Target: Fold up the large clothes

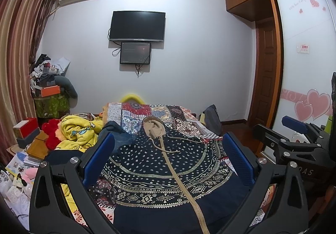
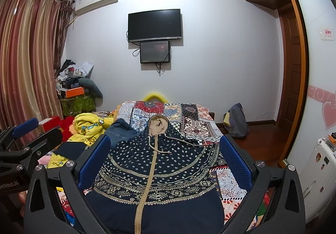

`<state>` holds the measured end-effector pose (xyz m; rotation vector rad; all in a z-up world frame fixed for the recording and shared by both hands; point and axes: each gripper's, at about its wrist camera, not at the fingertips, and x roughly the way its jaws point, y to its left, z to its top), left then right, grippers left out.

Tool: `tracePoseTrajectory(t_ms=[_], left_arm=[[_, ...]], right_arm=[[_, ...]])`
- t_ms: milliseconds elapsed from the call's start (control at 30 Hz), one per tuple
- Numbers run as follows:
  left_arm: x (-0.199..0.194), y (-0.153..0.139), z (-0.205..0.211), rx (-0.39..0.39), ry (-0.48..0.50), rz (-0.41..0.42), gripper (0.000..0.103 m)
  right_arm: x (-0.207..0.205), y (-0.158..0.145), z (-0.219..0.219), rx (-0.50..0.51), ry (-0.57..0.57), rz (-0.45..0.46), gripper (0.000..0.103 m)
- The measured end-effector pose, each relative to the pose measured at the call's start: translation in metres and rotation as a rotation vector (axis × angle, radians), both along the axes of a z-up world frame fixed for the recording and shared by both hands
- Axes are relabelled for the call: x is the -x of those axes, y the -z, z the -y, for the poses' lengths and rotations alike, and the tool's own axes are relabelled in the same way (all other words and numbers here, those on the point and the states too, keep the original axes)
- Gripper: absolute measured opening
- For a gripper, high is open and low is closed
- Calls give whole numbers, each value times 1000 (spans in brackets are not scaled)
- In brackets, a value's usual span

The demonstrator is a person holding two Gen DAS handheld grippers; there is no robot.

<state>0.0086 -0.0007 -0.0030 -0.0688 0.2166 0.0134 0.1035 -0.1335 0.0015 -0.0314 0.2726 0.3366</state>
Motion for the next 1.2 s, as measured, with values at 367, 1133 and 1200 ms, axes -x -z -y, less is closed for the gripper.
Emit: tracePoseTrajectory(t_ms=[367,1133,1200], left_arm=[[0,0,0,0,-2,4,103],[-69,19,-62,14,-108,-30,103],[-83,23,-81,24,-139,-50,103]], right_arm=[[0,1,0,7,0,1,103],[-52,9,-15,13,19,-43,103],[-66,12,-20,20,19,-54,103]])
